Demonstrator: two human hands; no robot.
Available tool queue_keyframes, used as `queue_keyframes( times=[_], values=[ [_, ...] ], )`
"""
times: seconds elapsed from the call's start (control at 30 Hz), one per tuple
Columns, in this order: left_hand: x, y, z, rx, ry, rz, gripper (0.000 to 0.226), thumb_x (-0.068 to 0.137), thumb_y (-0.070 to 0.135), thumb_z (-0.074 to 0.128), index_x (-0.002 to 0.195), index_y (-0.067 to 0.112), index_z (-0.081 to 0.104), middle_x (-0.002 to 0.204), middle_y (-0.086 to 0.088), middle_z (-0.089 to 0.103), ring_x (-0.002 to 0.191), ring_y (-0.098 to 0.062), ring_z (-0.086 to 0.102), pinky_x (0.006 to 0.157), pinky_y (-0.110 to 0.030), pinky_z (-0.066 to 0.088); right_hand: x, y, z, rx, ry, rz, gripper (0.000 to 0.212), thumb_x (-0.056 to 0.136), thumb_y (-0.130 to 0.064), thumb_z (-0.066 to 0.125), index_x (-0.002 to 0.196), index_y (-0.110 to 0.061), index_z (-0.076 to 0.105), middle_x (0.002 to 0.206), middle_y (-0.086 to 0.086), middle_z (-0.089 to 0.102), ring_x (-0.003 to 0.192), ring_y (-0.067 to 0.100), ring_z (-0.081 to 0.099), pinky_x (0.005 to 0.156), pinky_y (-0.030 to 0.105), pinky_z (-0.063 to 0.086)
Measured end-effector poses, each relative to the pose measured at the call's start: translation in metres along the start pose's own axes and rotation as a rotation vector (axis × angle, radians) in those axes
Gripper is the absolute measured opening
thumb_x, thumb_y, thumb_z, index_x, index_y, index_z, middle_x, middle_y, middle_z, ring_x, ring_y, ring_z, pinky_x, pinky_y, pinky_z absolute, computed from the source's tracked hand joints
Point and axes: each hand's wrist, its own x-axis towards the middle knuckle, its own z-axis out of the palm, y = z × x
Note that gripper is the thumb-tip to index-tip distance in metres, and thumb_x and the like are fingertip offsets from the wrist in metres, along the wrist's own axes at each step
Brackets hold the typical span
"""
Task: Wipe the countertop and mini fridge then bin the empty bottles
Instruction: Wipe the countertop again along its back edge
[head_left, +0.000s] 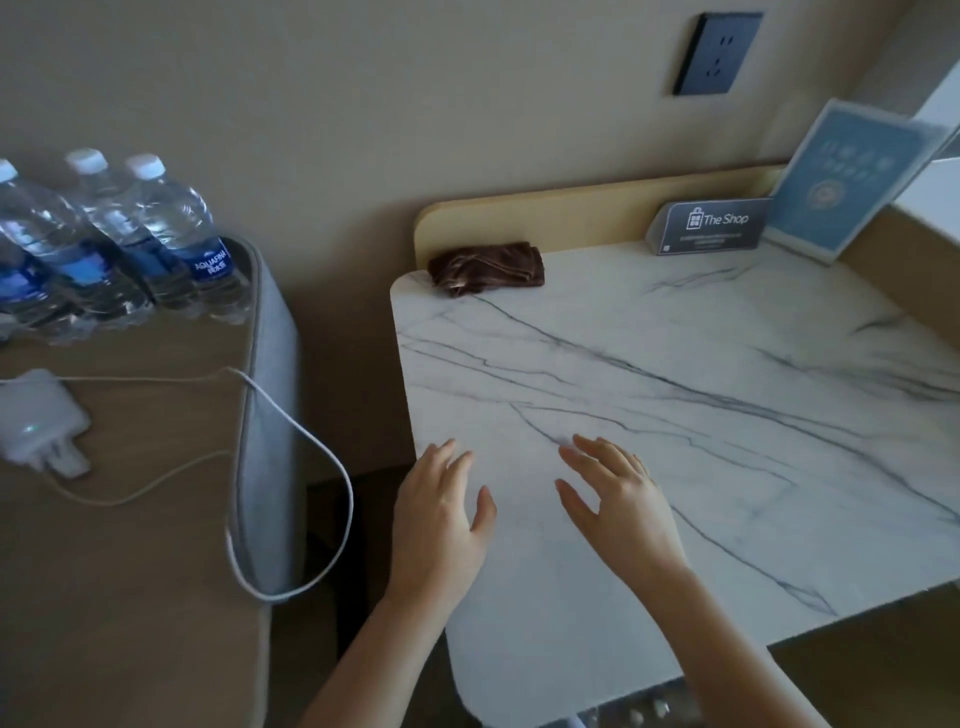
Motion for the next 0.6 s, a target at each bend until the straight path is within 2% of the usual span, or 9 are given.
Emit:
queue_keyframes(
  times=[0.17,0.3,0.43,0.6],
  values=[
    [-0.06,0.001,-0.024,-0.019,-0.061,0.034,0.038,0.075,0.012,0.072,0.111,0.003,0.063,0.119,-0.014,0.061,0.113,-0.03,0.055,0.093,-0.036,0.04,-0.065,-0.022,-0.021,-0.079,-0.012,0.05,0.031,0.078,-0.018,0.071,0.108,-0.012,0.068,0.117,0.009,0.064,0.107,0.03,0.06,0.082,0.05,0.053],
    [-0.104,-0.001,-0.038,-0.04,-0.1,0.069,0.037,0.072,0.013,0.073,0.107,0.004,0.065,0.116,-0.013,0.063,0.111,-0.029,0.057,0.09,-0.035,0.04,-0.118,-0.036,-0.031,-0.093,0.013,0.133,0.031,0.079,-0.017,0.069,0.109,-0.013,0.067,0.119,0.01,0.063,0.109,0.032,0.058,0.089,0.049,0.05],
    [-0.138,0.002,-0.048,-0.088,-0.113,0.111,0.035,0.072,0.011,0.073,0.105,0.003,0.065,0.114,-0.014,0.063,0.108,-0.029,0.058,0.088,-0.035,0.043,-0.168,-0.048,-0.043,-0.093,0.066,0.22,0.03,0.075,-0.014,0.073,0.105,-0.012,0.069,0.114,0.01,0.065,0.105,0.032,0.059,0.085,0.048,0.051],
    [-0.179,0.013,-0.05,-0.134,-0.149,0.168,0.032,0.074,0.009,0.071,0.105,0.003,0.065,0.113,-0.015,0.063,0.106,-0.03,0.059,0.086,-0.041,0.049,-0.22,-0.055,-0.063,-0.154,0.13,0.243,0.031,0.068,-0.01,0.078,0.098,-0.01,0.071,0.106,0.012,0.068,0.096,0.032,0.064,0.081,0.048,0.053]
  ],
)
